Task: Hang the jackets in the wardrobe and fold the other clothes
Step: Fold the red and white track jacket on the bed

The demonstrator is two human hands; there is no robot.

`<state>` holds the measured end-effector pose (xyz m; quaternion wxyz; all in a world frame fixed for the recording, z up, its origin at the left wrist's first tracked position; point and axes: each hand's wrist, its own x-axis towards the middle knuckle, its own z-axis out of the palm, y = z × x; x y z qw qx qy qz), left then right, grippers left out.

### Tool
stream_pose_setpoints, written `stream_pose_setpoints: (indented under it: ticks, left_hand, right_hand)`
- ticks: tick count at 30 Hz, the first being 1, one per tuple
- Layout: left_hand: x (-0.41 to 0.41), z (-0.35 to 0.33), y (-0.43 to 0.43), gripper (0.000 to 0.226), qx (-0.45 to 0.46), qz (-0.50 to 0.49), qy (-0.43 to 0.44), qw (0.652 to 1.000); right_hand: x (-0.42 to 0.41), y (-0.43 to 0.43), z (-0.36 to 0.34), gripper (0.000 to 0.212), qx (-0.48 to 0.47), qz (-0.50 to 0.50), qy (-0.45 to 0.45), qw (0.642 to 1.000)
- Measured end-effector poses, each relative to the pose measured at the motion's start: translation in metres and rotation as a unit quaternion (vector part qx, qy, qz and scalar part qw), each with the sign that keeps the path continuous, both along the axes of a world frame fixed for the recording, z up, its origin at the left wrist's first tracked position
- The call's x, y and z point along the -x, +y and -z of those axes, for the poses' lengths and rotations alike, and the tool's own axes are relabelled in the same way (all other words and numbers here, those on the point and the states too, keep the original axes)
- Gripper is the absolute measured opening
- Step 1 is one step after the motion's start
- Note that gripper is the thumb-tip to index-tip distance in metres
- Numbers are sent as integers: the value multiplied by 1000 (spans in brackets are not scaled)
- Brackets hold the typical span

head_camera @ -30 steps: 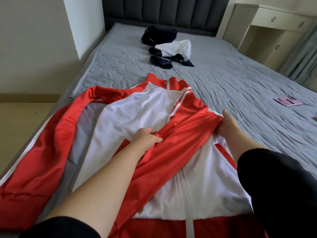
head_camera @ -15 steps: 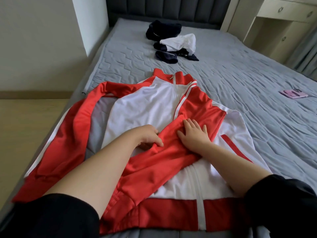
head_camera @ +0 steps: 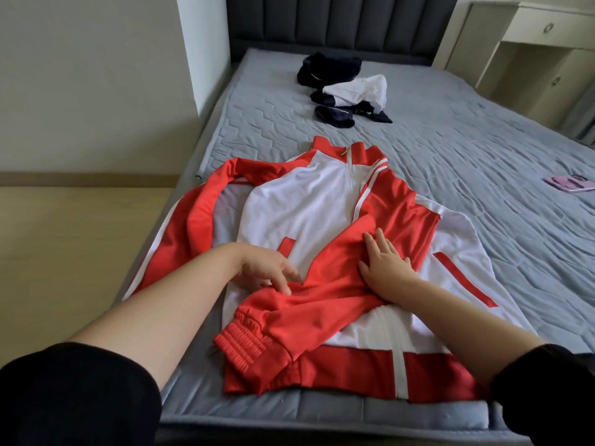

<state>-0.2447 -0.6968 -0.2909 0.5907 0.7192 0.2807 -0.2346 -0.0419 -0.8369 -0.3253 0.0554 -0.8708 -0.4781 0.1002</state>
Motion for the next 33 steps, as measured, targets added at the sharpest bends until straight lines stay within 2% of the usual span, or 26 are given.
stream_pose_setpoints:
  ticks: [4, 7, 8, 10, 12, 14, 16, 18, 20, 23, 25, 26, 27, 29, 31, 33]
  left_hand:
    - [9, -9, 9, 50, 118, -141, -120, 975]
    - [13, -16, 14, 52, 214, -146, -194, 946]
    - [13, -18, 14, 53, 208, -127, -200, 949]
    - [14, -20, 15, 56, 134, -61, -183, 972]
    - [14, -20, 18, 61, 45, 22, -156, 986]
    - [17, -23, 20, 61, -41, 67, -143, 987]
    - [19, -26, 20, 53, -100, 85, -155, 979]
    - [20, -30, 18, 46, -123, 96, -182, 971]
    - [19, -33, 14, 43, -128, 102, -200, 966]
    - [11, -35, 11, 43, -144, 106, -194, 965]
    - [4, -36, 7, 38, -139, 91, -208, 964]
    - [0, -37, 4, 36, -118, 63, -226, 965]
    - [-5, -37, 2, 35, -93, 22, -251, 963]
    - [-18, -40, -3, 34, -67, -82, -305, 947]
    - [-34, -44, -7, 34, -62, -183, -328, 925]
    - [-51, -45, -15, 31, -12, -282, -303, 910]
  right_hand:
    - [13, 4, -22, 65, -37, -64, 49, 996]
    - [17, 2, -37, 57, -25, -133, 78, 988]
    - [17, -2, -40, 54, -10, -142, 79, 987]
    - [20, -14, -45, 48, -3, -157, 61, 986]
    - [28, -24, -48, 37, -45, -194, 46, 979]
    - [40, -30, -51, 31, -60, -223, 42, 972]
    - [48, -35, -56, 31, 6, -235, 50, 971]
    - [52, -38, -59, 43, 117, -243, 59, 961]
    - [51, -38, -60, 54, 164, -245, 60, 954]
    - [46, -37, -58, 55, 144, -230, 90, 958]
    - [36, -38, -55, 43, 99, -185, 173, 962]
    - [28, -38, -54, 35, 52, -140, 245, 958]
    - [19, -39, -53, 28, -11, -76, 328, 941]
    - [0, -41, -51, 20, -123, 79, 469, 871]
    - [-18, -44, -48, 17, -192, 197, 532, 801]
    - [-29, -48, -44, 16, -232, 268, 590, 725]
